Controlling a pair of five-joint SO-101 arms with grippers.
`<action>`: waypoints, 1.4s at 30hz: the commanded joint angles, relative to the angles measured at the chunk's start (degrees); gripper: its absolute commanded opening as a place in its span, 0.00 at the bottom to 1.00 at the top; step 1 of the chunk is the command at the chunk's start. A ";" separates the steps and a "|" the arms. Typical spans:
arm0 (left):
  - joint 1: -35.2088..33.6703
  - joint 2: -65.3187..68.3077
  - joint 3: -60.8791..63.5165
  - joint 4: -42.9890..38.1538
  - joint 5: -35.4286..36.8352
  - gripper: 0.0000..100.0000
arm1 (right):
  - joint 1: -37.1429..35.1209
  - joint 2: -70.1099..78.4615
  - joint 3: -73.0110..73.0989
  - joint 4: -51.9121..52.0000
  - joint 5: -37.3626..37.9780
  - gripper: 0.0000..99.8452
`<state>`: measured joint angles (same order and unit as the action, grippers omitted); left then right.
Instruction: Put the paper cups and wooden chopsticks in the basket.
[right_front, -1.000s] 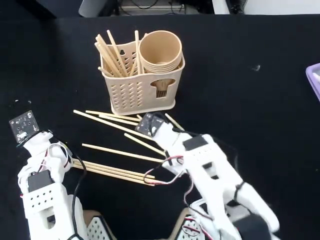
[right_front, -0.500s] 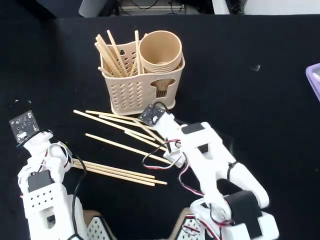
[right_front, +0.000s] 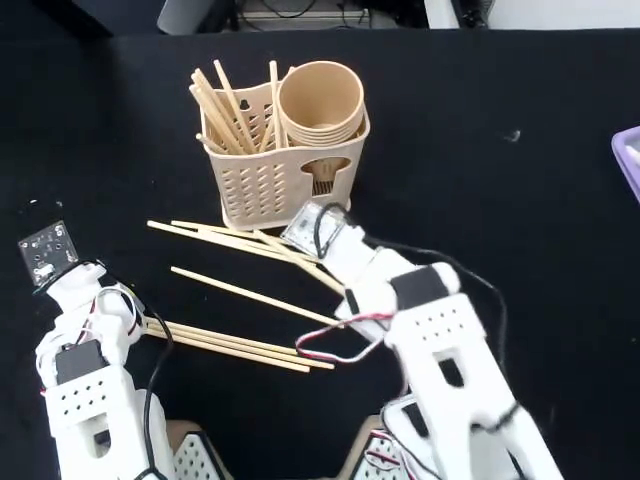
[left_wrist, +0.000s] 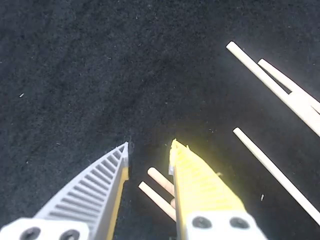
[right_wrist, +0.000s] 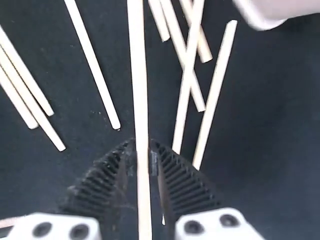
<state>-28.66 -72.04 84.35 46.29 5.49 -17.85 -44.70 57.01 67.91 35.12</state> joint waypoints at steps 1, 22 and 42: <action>0.31 -0.53 -0.48 -0.79 0.44 0.15 | -5.54 -9.10 -12.35 8.26 -3.87 0.01; 0.57 -0.53 -0.40 -0.62 0.44 0.15 | -16.09 19.74 -30.55 -67.52 -32.53 0.01; 0.75 -0.53 -0.40 -0.97 0.44 0.15 | -12.75 23.78 -28.88 -53.89 -37.71 0.20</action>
<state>-28.66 -72.04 84.35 46.29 5.49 -30.15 -13.67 28.70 8.75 -2.15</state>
